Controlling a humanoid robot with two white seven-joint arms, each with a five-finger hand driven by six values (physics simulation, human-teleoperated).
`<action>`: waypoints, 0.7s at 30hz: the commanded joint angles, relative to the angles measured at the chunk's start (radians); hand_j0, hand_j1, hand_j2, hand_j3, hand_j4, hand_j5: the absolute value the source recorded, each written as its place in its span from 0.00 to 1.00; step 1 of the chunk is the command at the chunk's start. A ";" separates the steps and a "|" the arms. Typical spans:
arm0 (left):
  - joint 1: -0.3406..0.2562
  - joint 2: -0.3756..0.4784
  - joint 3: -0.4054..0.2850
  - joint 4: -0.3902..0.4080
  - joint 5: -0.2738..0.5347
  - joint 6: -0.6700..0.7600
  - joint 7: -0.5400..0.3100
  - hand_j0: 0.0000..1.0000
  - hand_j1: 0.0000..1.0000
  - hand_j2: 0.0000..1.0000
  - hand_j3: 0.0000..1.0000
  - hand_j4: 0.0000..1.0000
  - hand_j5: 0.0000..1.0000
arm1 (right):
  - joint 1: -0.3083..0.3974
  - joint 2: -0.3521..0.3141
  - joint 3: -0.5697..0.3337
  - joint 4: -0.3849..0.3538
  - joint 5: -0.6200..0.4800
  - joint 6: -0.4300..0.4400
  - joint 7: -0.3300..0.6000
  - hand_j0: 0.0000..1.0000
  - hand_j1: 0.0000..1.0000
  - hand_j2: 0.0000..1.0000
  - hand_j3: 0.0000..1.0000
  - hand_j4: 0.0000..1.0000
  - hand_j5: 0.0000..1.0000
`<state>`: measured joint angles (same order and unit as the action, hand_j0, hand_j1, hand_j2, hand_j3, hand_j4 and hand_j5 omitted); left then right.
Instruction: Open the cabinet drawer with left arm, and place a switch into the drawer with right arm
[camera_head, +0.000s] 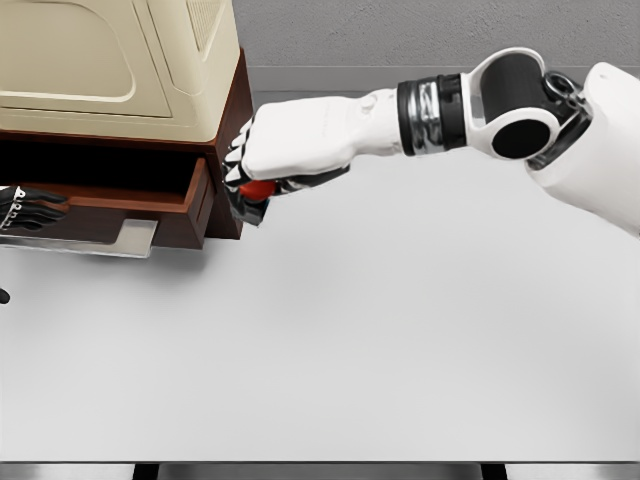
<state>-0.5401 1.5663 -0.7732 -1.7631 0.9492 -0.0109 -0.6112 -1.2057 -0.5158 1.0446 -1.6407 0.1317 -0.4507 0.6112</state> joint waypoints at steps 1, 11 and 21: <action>0.000 0.000 0.000 -0.001 0.002 0.000 0.000 1.00 1.00 1.00 1.00 1.00 1.00 | 0.000 0.010 0.005 -0.001 -0.009 0.010 0.000 0.49 0.49 0.49 0.49 0.49 0.49; 0.002 -0.002 -0.001 -0.001 0.003 0.000 0.000 1.00 1.00 1.00 1.00 1.00 1.00 | -0.041 0.060 0.005 0.001 -0.011 0.075 0.000 0.49 0.49 0.49 0.49 0.49 0.49; 0.017 0.000 -0.003 0.001 0.003 0.006 0.000 1.00 1.00 1.00 1.00 1.00 1.00 | -0.086 0.137 0.011 0.010 -0.011 0.144 0.000 0.49 0.49 0.49 0.49 0.49 0.49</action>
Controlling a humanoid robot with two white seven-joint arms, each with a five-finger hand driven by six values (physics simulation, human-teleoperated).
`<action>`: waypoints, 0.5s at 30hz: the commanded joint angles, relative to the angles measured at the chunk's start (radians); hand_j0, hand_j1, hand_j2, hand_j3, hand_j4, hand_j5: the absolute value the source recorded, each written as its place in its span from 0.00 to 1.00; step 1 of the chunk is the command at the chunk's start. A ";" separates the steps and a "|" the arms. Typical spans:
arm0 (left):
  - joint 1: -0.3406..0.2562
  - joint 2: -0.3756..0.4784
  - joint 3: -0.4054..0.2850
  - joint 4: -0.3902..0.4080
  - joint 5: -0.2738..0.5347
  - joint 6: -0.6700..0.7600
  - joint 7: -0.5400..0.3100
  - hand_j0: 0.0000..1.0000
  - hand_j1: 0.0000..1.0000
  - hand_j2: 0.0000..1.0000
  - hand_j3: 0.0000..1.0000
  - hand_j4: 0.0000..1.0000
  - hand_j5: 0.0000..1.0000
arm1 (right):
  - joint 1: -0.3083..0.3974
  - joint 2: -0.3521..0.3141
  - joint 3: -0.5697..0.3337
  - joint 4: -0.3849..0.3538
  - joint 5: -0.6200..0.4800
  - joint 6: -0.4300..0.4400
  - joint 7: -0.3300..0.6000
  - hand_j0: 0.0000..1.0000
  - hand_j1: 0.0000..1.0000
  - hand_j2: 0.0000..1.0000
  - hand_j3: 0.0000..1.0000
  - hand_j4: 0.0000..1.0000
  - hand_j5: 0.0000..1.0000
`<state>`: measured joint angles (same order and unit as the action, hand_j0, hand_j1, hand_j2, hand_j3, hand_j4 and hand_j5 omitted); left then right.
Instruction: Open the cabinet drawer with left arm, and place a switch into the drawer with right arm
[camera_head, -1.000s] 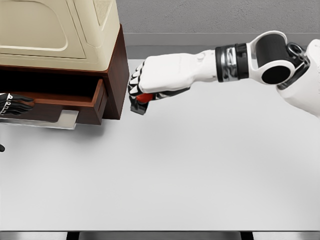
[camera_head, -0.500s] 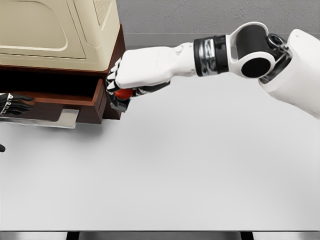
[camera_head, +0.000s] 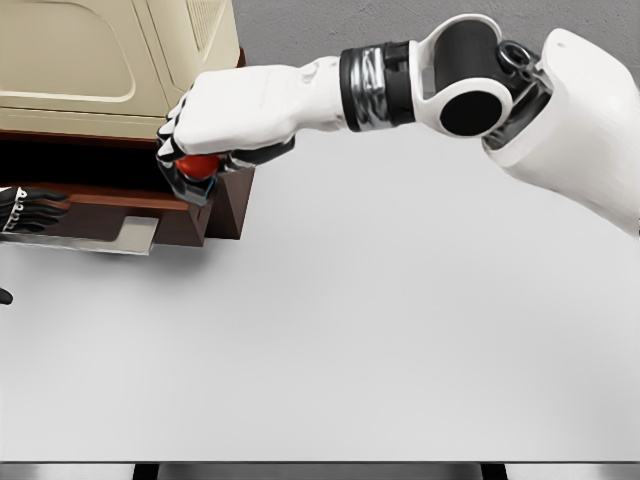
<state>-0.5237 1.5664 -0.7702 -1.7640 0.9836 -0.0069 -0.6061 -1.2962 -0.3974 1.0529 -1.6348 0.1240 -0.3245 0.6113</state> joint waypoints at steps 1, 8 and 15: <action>0.001 0.000 -0.006 0.000 -0.031 0.002 -0.005 1.00 1.00 1.00 1.00 1.00 1.00 | 0.000 0.028 0.004 0.006 -0.003 0.033 0.000 0.49 0.49 0.49 0.49 0.49 0.49; 0.001 0.000 -0.004 0.000 -0.031 0.002 -0.005 1.00 1.00 1.00 1.00 1.00 1.00 | -0.029 0.091 0.025 0.075 -0.001 0.042 0.000 0.48 0.48 0.48 0.48 0.48 0.48; 0.007 0.000 -0.004 0.000 -0.031 0.002 -0.005 1.00 1.00 1.00 1.00 1.00 1.00 | -0.049 0.134 0.039 0.142 0.010 0.038 0.000 0.47 0.47 0.47 0.47 0.47 0.47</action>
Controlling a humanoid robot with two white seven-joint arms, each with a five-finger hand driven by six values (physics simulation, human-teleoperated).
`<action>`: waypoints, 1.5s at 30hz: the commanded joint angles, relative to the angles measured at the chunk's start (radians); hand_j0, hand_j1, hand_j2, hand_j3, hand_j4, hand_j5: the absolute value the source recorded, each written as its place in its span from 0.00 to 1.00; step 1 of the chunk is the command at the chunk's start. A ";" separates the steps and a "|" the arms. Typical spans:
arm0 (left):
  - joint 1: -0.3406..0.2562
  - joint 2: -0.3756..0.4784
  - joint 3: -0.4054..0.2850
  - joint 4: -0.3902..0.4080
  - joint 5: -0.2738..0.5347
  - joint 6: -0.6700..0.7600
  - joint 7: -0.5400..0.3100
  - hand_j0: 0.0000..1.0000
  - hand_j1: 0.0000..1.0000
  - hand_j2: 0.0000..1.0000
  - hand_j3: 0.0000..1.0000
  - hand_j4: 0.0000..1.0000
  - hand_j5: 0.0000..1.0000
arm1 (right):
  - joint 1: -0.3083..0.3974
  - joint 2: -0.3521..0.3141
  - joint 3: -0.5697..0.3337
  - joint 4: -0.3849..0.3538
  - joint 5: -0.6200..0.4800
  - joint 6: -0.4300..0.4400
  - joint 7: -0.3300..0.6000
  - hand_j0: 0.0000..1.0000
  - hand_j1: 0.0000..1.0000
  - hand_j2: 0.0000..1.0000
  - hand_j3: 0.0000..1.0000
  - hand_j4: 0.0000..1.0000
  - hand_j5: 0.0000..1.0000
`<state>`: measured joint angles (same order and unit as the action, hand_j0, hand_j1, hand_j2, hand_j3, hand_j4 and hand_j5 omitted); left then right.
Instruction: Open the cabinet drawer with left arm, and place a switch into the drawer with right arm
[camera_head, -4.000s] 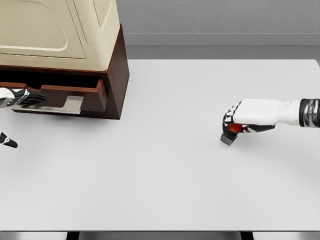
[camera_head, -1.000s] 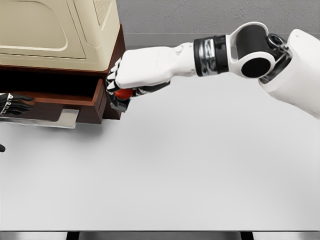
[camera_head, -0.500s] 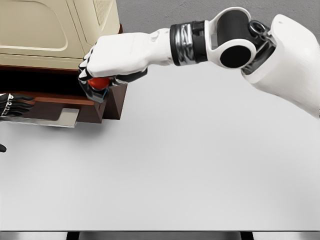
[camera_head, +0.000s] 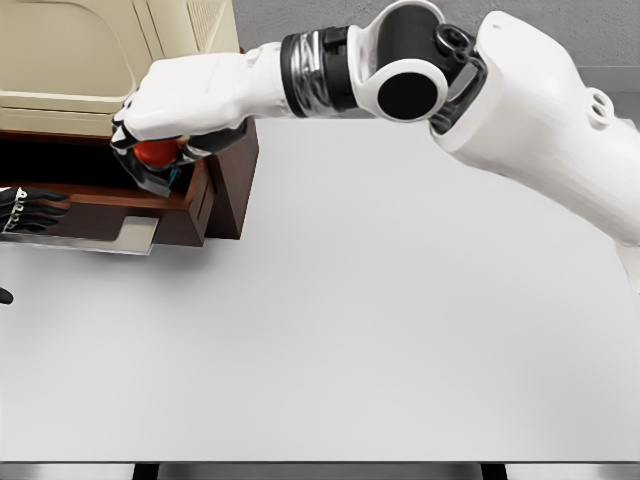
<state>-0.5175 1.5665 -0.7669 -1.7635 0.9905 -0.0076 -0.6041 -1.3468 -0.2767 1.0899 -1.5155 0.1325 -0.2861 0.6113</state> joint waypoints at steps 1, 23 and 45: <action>0.001 0.000 -0.008 -0.001 -0.038 0.003 -0.007 1.00 1.00 1.00 1.00 1.00 1.00 | 0.000 0.019 0.008 0.029 0.001 -0.001 0.000 0.47 0.47 0.47 0.47 0.47 0.47; 0.001 0.000 -0.008 -0.001 -0.038 0.003 -0.007 1.00 1.00 1.00 1.00 1.00 1.00 | -0.044 0.132 0.081 0.253 0.033 -0.034 0.000 0.45 0.45 0.45 0.45 0.45 0.45; 0.001 0.000 -0.006 -0.001 -0.038 0.003 -0.007 1.00 1.00 1.00 1.00 1.00 1.00 | -0.054 0.172 0.104 0.311 0.055 -0.021 0.000 1.00 1.00 1.00 1.00 1.00 1.00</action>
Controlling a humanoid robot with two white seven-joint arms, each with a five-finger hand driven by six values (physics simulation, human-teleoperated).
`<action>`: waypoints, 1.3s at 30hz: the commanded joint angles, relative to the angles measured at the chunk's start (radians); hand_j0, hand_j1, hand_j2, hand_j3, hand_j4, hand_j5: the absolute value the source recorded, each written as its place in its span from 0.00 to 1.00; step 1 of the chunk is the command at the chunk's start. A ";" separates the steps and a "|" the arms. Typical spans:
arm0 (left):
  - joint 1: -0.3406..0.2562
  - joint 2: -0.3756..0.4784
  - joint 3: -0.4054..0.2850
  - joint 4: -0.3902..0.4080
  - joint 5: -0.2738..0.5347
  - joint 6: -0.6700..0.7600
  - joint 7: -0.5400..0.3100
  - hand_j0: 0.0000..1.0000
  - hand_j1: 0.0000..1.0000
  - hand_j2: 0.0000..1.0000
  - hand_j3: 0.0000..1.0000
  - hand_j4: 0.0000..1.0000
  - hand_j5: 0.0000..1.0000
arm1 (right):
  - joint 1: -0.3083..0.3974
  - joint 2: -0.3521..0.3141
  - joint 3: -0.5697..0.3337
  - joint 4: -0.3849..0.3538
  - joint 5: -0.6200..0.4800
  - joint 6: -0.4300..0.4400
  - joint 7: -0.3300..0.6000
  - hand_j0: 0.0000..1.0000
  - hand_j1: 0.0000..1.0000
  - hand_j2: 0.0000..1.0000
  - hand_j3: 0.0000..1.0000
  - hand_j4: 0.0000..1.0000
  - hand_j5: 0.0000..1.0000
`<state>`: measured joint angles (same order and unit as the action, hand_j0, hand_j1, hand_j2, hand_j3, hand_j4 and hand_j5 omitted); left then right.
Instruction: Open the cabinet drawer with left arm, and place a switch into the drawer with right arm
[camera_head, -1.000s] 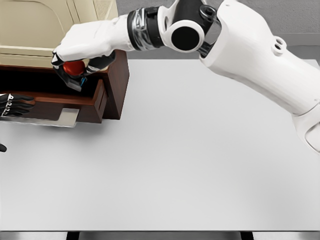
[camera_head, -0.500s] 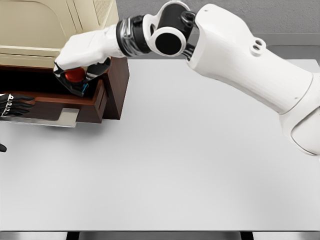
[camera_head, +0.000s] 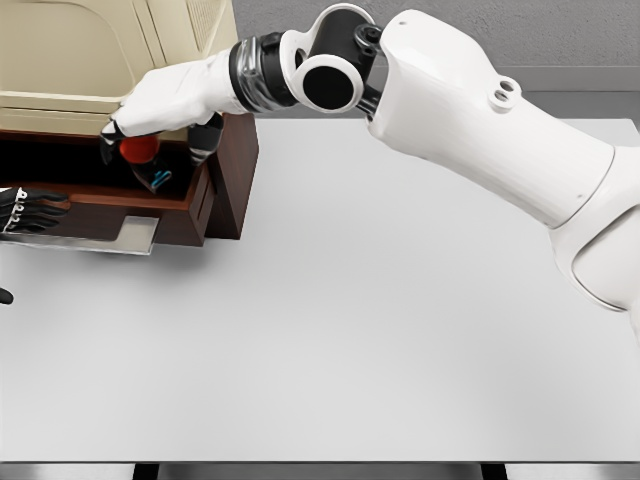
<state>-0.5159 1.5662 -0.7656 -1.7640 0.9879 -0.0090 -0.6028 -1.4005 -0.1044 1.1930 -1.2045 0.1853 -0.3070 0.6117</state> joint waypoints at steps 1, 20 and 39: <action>0.000 0.000 -0.008 0.000 -0.035 0.004 -0.008 1.00 1.00 1.00 1.00 1.00 1.00 | 0.000 0.000 -0.001 -0.007 0.000 -0.006 -0.001 1.00 1.00 1.00 1.00 1.00 1.00; -0.001 -0.005 -0.006 0.000 -0.035 0.001 -0.008 1.00 1.00 1.00 1.00 1.00 1.00 | 0.383 -0.715 -0.325 -0.392 -0.158 -0.304 -0.001 1.00 1.00 1.00 1.00 1.00 1.00; -0.004 -0.011 -0.003 0.000 -0.009 -0.002 -0.008 0.88 0.88 0.88 0.88 0.88 0.88 | 0.500 -0.727 -0.369 -0.164 -0.159 -0.304 -0.001 1.00 1.00 1.00 1.00 1.00 1.00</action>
<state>-0.5199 1.5569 -0.7663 -1.7607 0.9622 -0.0203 -0.5924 -0.9020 -0.8306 0.8255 -1.3721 0.0339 -0.6138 0.6113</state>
